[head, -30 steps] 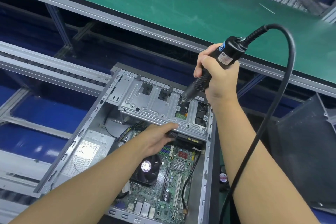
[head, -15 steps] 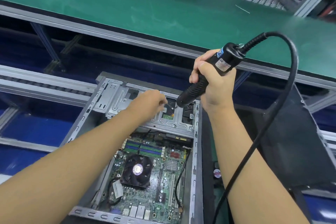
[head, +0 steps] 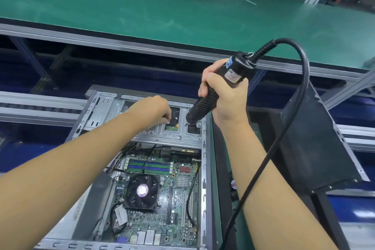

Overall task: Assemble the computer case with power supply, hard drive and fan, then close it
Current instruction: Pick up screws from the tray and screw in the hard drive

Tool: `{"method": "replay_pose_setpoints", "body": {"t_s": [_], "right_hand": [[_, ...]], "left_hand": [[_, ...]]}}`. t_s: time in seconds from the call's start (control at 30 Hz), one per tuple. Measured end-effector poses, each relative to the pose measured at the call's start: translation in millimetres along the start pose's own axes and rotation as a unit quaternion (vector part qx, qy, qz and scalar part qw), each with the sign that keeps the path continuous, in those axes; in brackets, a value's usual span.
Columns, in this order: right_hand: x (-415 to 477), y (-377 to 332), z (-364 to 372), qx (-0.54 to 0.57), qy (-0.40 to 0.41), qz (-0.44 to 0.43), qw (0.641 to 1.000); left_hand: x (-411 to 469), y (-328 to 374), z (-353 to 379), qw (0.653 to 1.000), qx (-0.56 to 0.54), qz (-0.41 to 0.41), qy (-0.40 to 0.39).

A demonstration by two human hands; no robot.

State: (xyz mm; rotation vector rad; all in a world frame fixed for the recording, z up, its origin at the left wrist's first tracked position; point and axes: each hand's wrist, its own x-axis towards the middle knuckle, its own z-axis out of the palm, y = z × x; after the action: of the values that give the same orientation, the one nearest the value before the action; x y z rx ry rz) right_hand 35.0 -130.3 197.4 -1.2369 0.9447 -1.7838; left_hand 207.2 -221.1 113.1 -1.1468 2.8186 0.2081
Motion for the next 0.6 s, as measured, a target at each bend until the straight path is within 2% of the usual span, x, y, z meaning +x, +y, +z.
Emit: {"method": "replay_pose_setpoints", "body": {"t_s": [0.27,0.6], "right_hand": [[-2.5,-1.6,1.0,0.0,0.002,0.001,1.0],[-4.4,-3.2,-0.1,-0.015,0.003,-0.003,1.0]], "left_hand": [[0.9,-1.0,0.1,0.996,0.067,0.051,-0.032],[5.2,7.2,-1.5,0.981,0.172,0.022,-0.085]]}}
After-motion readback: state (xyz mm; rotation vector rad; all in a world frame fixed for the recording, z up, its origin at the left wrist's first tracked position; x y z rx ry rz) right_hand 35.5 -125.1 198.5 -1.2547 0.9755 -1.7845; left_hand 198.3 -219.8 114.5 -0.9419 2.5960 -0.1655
